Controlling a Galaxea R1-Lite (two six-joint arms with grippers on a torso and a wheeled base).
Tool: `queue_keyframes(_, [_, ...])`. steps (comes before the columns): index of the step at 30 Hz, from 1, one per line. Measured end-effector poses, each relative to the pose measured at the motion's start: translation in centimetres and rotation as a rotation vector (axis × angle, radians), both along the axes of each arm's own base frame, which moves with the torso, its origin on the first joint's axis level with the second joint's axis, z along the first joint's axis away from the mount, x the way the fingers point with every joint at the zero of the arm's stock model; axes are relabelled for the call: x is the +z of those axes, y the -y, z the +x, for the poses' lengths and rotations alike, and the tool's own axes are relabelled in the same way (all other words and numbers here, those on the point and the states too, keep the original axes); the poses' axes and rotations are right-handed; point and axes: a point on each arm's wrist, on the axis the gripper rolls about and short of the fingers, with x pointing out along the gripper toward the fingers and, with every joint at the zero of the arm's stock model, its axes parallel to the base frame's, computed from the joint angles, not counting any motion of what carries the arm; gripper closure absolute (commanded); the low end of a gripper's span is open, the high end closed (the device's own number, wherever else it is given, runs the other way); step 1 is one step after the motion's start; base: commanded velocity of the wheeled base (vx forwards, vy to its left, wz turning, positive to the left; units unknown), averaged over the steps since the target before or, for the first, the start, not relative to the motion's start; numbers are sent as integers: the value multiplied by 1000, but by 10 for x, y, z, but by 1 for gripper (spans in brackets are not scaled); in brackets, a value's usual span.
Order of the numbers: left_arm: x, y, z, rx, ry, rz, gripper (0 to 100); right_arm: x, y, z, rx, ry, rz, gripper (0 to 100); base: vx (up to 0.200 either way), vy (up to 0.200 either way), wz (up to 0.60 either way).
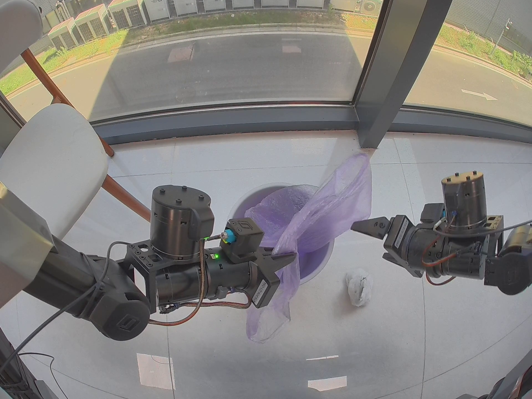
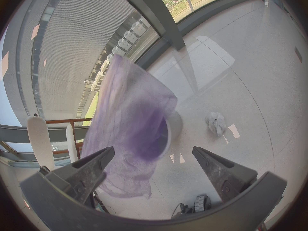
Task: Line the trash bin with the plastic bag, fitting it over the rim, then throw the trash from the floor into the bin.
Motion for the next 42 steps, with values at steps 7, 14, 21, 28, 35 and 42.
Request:
queue_keyframes(7, [-2,-1,-1,-1,-6,5,100,23,-8,18,-4,58,35,0,0,0,0])
queue_keyframes(14, [-2,-1,-1,-1,-6,5,100,45,-17,21,18,106,65,0,0,0,0])
queue_keyframes(21, [-2,-1,-2,-1,-6,6,100,41,-11,35,21,89,74,0,0,0,0])
queue_keyframes(28, [-2,-2,-2,-2,-6,6,100,33,-6,54,-16,79,65,0,0,0,0])
queue_keyframes(35, [1,-2,-4,-2,1,1,100,34,-9,74,-33,91,68,0,0,0,0])
queue_keyframes(42, [2,-3,-4,-1,4,-1,100,27,-11,84,-35,74,47,0,0,0,0])
